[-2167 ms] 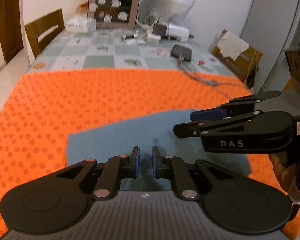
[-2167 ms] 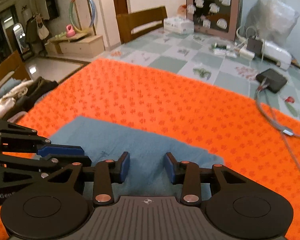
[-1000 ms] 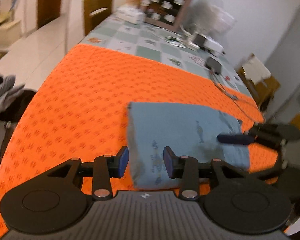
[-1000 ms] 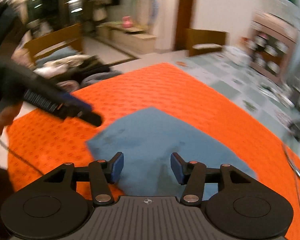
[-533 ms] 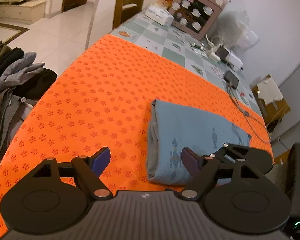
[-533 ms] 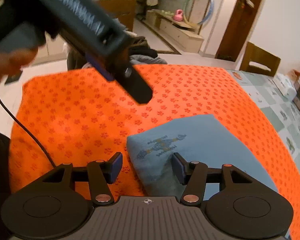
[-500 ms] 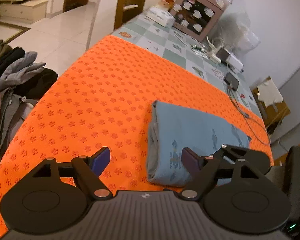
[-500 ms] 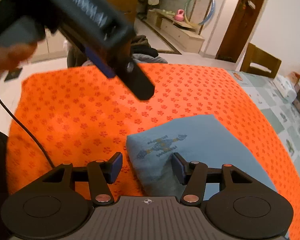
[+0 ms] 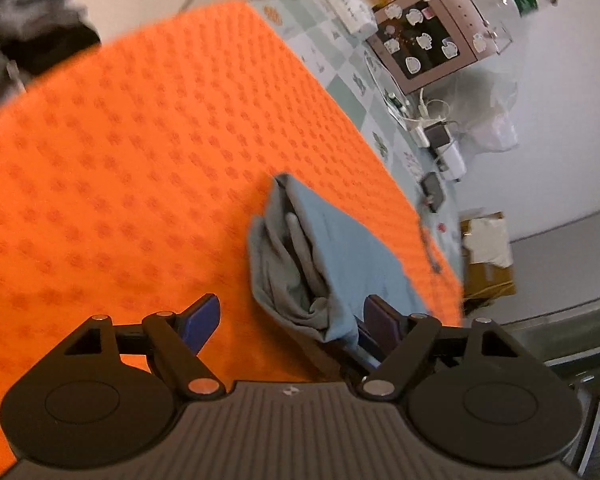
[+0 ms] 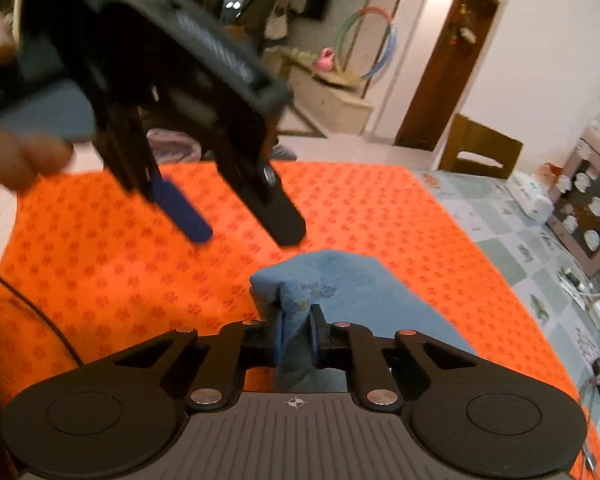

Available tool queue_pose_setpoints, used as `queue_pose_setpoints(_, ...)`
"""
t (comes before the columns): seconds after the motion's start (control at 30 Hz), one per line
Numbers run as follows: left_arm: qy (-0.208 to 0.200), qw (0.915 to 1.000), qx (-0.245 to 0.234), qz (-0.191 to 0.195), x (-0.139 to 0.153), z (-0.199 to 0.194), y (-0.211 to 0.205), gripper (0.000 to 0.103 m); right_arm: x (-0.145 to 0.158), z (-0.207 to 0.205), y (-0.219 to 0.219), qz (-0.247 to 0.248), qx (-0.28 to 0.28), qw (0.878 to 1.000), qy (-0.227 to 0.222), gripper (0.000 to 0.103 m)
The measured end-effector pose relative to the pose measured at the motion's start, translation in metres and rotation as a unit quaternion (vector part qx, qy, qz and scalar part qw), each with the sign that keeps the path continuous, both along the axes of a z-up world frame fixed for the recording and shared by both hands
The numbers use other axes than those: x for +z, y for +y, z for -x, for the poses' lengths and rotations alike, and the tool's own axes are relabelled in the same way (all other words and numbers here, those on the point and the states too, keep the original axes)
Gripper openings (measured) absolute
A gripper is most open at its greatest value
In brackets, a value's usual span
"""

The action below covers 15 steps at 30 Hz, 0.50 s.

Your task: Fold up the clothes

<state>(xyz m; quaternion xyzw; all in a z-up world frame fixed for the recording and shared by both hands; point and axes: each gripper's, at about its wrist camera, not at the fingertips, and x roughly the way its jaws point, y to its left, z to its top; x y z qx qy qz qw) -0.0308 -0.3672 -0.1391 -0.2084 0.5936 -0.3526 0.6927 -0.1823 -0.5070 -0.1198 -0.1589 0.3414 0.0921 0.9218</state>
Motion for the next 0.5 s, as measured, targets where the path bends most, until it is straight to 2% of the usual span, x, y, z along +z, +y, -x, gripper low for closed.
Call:
queue_pose_setpoints(0.07,0.026,0.9996,-0.002,0.012,-0.007,-0.004,-0.011,0.084,0.007,0.005,-0.005,-0.006,-0.005,1.0,-0.006,0.015)
queue_pose_setpoints(0.27,0.064,0.9977,-0.017,0.017,-0.026,-0.013,-0.05,0.083,0.023,0.016,-0.015,-0.029,-0.021,0.999,-0.02,0.015)
queue_pose_setpoints(0.33,0.066,0.9975,-0.02,0.015,-0.03,-0.014,-0.061,0.073,0.027,0.019,-0.02,-0.044,-0.028,0.998,-0.02,0.015)
queue_pose_setpoints(0.4,0.049,0.9983,-0.031,0.001,-0.028,-0.013,-0.071,0.045,0.029,0.02,-0.027,-0.063,-0.037,0.997,-0.013,0.015)
queue_pose_setpoints(0.5,0.006,0.9974,-0.052,-0.05,-0.024,-0.01,-0.083,0.03,0.031,0.027,-0.039,-0.102,-0.055,0.993,0.005,0.016)
